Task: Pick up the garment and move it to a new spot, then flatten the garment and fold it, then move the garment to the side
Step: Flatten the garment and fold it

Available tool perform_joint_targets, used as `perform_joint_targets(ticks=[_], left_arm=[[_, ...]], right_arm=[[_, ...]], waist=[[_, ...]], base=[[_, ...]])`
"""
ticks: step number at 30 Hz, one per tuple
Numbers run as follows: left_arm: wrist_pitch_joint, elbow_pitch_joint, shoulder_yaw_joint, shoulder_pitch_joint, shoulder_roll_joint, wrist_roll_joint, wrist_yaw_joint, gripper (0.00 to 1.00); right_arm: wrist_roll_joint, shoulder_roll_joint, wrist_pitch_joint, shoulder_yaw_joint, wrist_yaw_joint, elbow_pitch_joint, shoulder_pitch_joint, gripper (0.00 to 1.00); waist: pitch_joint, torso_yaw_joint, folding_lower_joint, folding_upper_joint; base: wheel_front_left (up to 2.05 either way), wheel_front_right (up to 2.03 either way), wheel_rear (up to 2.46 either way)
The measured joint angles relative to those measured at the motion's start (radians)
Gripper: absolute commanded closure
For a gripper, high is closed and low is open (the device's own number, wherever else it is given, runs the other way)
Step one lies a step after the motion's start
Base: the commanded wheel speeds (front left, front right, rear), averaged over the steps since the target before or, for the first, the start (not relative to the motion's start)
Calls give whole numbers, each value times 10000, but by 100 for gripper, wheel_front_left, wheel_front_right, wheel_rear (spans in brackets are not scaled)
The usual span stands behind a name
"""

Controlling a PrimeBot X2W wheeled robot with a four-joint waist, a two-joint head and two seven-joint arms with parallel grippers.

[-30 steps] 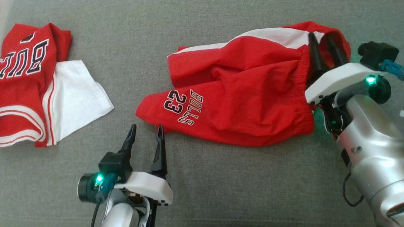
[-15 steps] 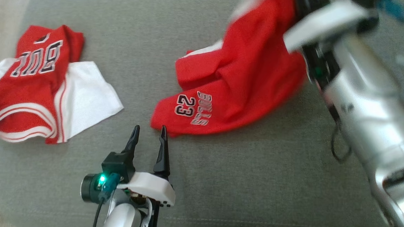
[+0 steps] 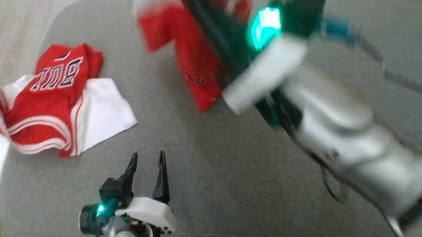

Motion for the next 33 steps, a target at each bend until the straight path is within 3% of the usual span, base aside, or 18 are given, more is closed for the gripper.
perform_joint_targets(ticks=[6, 9, 14, 20, 22, 27, 30, 33], left_arm=[[0, -35, 50, 27, -2, 17, -4, 0], [0, -36, 176, 10, -2, 109, -6, 0], [0, -52, 313, -185, -2, 190, -15, 0], [0, -98, 290, -586, -6, 190, -121, 0], [0, -90, 274, -594, -6, 190, -136, 0], [0, -59, 278, -593, -6, 190, -109, 0], [0, -13, 341, -585, -6, 242, -23, 0], [0, 33, 554, -531, -13, 385, 146, 0]], right_arm=[[671, -2265, 2, 633, 0, -21, 2534, 100], [769, -2882, 4, 556, 0, 2, 3359, 100], [148, -3310, 6, -612, 0, 548, 4021, 100], [-1340, -2961, 6, -1958, 0, 1549, 4354, 100], [-1783, -2700, 8, -2351, 0, 1904, 4535, 0], [-3262, -2222, 10, -3605, 0, 2048, 4856, 0], [-4775, -1871, 10, -5216, 0, 1670, 5094, 0], [-5935, -1110, 8, -6575, 0, 1074, 5733, 0]], waist=[[-39, -580, 0, 0], [45, -847, 0, 0], [246, -1265, 0, 0], [402, -1483, 0, 0], [370, -1487, 0, 0], [273, -1472, 0, 0], [187, -1468, 0, 0], [84, -1488, 0, 0]], base=[[0, 0, 0], [0, 0, 0], [0, 0, 0], [0, 0, 0], [0, 0, 0], [0, 0, 0], [0, 0, 0], [0, 0, 0]])
